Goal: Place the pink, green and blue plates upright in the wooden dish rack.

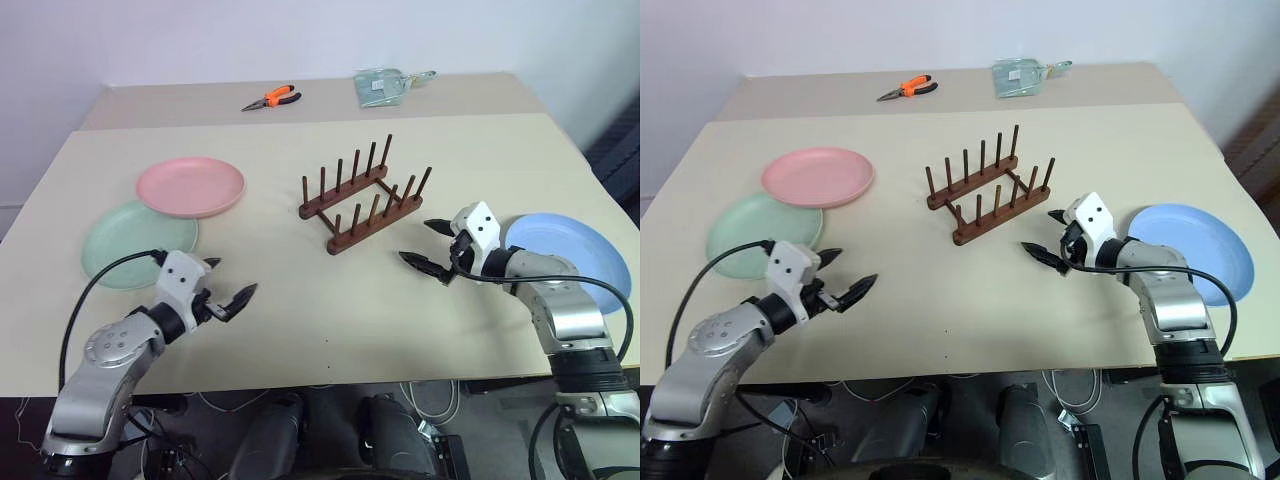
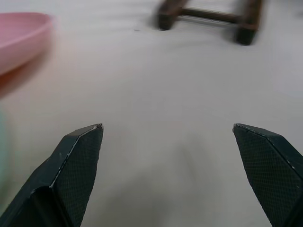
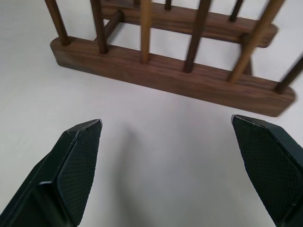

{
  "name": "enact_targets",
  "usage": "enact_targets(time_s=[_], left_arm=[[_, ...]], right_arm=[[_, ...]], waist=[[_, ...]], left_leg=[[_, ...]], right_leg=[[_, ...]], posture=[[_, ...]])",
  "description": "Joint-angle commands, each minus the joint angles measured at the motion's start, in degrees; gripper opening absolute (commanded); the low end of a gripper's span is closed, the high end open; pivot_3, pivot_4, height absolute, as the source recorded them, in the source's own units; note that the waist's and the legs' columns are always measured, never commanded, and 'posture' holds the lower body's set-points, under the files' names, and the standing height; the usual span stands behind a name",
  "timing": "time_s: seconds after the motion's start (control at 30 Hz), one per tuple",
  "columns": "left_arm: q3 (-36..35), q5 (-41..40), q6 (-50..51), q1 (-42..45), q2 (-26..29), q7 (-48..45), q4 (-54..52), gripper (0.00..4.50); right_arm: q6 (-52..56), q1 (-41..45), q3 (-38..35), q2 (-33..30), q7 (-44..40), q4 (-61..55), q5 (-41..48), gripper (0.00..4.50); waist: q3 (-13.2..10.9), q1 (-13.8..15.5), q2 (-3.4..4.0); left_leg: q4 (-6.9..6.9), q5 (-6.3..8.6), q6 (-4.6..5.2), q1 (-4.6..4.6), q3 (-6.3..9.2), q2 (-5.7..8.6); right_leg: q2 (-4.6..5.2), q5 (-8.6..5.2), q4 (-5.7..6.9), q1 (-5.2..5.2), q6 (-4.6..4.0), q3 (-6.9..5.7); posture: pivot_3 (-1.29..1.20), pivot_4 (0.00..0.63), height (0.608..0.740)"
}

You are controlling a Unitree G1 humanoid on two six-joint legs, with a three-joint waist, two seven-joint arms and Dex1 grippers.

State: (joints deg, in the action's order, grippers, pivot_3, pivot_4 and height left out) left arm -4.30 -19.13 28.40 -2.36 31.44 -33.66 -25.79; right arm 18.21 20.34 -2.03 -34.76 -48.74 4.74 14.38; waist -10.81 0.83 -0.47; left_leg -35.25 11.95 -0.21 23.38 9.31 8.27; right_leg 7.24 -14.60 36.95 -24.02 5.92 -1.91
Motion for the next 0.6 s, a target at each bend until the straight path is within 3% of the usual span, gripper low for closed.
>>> enact_targets(time_s=[0.03,0.33,0.57,0.6], left_arm=[[5.5,1.9,-0.9,4.6,-1.0,-1.0,1.6,4.5],[16.4,10.5,-10.2,21.1,-10.7,-1.5,26.3,4.5],[17.9,11.5,-15.7,29.3,-17.6,-4.2,42.0,4.5],[18.8,12.2,-16.4,29.7,-17.9,-5.2,42.9,4.26]], right_arm=[[-0.2,-1.0,0.4,1.7,1.9,-4.2,0.4,4.47],[3.2,-11.2,5.1,7.6,9.2,-19.7,-0.5,4.47],[3.0,-12.8,6.0,8.7,11.5,-20.7,-1.1,4.47],[2.7,-12.7,6.0,8.6,11.5,-20.2,-1.3,4.49]], waist=[[0.0,0.0,0.0],[0.0,0.0,-0.01],[0.1,0.0,-0.04],[0.1,0.0,-0.04]], left_leg=[[0.0,0.0,0.0,0.0,0.0,0.0],[-0.02,-0.01,-0.02,0.01,-0.02,0.01],[-0.13,-0.03,-0.04,-0.01,-0.02,0.02],[-0.14,-0.03,-0.04,-0.01,-0.02,0.02]], right_leg=[[-0.01,0.0,0.0,0.0,0.0,0.01],[-0.13,0.05,0.08,-0.09,0.09,0.09],[-0.16,0.15,0.09,0.0,0.18,0.09],[-0.16,0.16,0.08,0.0,0.19,0.08]], posture=[[0.0,0.15,0.74],[0.0,0.15,0.74],[0.0,0.15,0.74],[0.0,0.15,0.74]])
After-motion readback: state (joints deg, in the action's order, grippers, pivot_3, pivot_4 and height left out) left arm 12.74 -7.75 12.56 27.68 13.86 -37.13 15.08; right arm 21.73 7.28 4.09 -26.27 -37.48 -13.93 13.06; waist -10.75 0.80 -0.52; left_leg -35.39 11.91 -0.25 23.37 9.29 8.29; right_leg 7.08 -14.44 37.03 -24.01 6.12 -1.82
